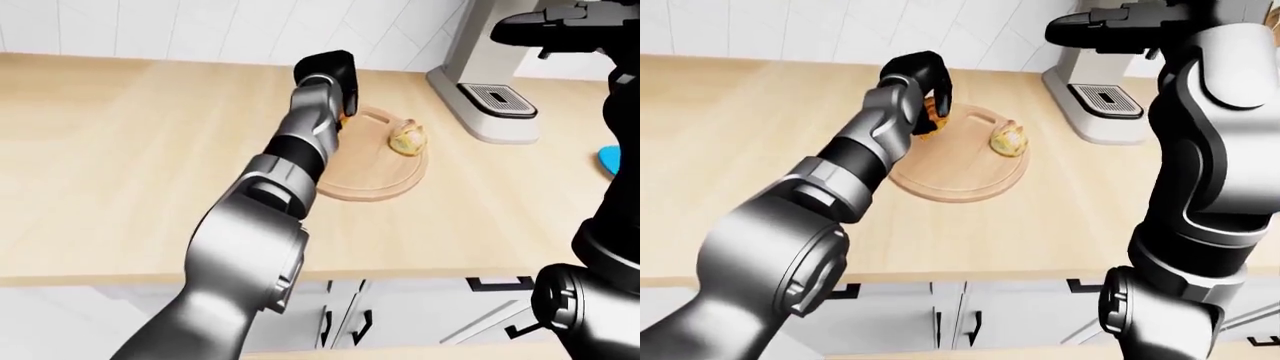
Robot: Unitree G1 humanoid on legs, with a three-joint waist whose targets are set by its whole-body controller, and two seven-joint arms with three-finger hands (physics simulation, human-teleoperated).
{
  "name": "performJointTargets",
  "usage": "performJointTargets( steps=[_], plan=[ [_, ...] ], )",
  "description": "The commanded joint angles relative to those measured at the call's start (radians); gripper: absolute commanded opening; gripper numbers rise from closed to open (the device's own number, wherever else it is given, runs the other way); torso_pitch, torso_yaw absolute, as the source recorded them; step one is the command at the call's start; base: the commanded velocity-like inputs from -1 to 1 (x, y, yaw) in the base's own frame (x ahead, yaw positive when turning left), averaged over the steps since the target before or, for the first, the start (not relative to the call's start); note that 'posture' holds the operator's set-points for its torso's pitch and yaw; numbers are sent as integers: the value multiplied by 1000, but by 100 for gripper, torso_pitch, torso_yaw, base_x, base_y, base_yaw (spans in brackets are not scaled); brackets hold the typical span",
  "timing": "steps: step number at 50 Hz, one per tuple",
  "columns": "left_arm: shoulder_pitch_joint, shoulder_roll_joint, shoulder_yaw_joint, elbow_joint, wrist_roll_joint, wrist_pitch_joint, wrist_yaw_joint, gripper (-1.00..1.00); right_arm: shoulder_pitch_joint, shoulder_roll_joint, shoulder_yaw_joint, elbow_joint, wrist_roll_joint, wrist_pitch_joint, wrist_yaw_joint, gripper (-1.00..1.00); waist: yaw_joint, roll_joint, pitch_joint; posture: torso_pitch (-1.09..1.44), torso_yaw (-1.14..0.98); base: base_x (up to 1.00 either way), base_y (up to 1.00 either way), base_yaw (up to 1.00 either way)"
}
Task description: Place all breads on the cutting board.
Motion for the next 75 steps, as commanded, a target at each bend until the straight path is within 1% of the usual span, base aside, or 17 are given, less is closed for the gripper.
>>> performJointTargets(
  steps=[1, 2, 11, 21, 23, 30, 35, 37, 38, 39, 42, 50, 54, 58, 60, 65, 75],
  plan=[
    [-50, 10, -4, -59, 17, -12, 45, 93, -28, -14, -6, -18, -1, -28, -7, 100, 1, -5, -36, 0, 0, 0, 0, 0],
    [-48, 8, -3, -59, 19, -11, 45, 100, -29, -13, -4, -19, 0, -26, -8, 100, 1, -5, -35, 0, 0, 0, 0, 0],
    [-83, 17, 10, -61, 18, -30, 86, 100, -28, -13, 3, 0, -4, -42, -9, 100, 0, -5, -37, 0, 0, 0, 0, 0],
    [-162, 63, 19, -70, 6, -39, 42, 100, -33, -4, 14, -3, -16, -36, -5, 100, 0, -2, -33, 0, 0, 0, 0, 0],
    [-174, 64, 42, -73, -25, -47, 38, 100, -32, -1, 15, -5, -18, -34, -3, 100, 0, -2, -32, 0, 0, 0, 0, 0],
    [-188, 91, 45, -78, -63, -64, 38, 100, -28, 6, 16, -6, -28, -36, 1, 100, 1, 1, -31, 0, 0, 0, 0, 0],
    [-207, 103, 67, -85, -125, -76, 47, 100, -38, 8, 16, -14, -29, -24, 5, 100, 0, 3, -31, 0, 0, 0, 0, 0],
    [-214, 98, 95, -91, -179, -79, 50, 100, -37, 8, 17, -6, -33, -32, 6, 100, 0, 4, -30, 0, 0, 0, 0, 0],
    [-212, 105, 79, -91, -175, -85, 60, 100, -36, 10, 19, -1, -35, -36, 7, 100, 0, 4, -29, 0, 0, 0, 0, 0],
    [-213, 109, 98, -93, -206, -85, 75, 100, -38, 11, 23, -4, -38, -34, 7, 100, 0, 5, -28, 0, 0, 0, 0, 0],
    [-208, 124, 121, -101, -274, -105, 96, 100, -40, 15, 27, 2, -45, -39, 9, 100, -1, 6, -29, 0, 0, 0, 0, 0],
    [-214, 161, 106, -130, -379, -138, 110, 100, -34, 27, 30, -9, -59, -36, 18, 100, -2, 13, -29, 0, 0, 0, 0, 0],
    [-208, 223, 125, -141, -447, -137, 119, 100, -33, 34, 33, -5, -65, -42, 23, 100, -2, 18, -28, 0, 0, 0, 0, 0],
    [-202, 280, 120, -150, -485, -145, 119, 100, -37, 40, 33, -1, -67, -43, 27, 100, -6, 25, -29, 0, 0, 0, 0, 0],
    [-202, 315, 137, -164, -523, -156, 121, 100, -37, 45, 39, 13, -72, -53, 27, 100, -6, 29, -29, 0, 0, 0, 0, 0],
    [-191, 366, 114, -200, -546, -159, 105, 100, -35, 52, 44, 22, -84, -62, 32, 100, -8, 34, -29, 0, 0, 0, 0, 0],
    [-135, 460, 134, -390, -636, -113, 62, 100, -34, 55, 42, 10, -97, -52, 42, 100, -10, 43, -26, 0, 0, 0, 0, 0]
  ],
)
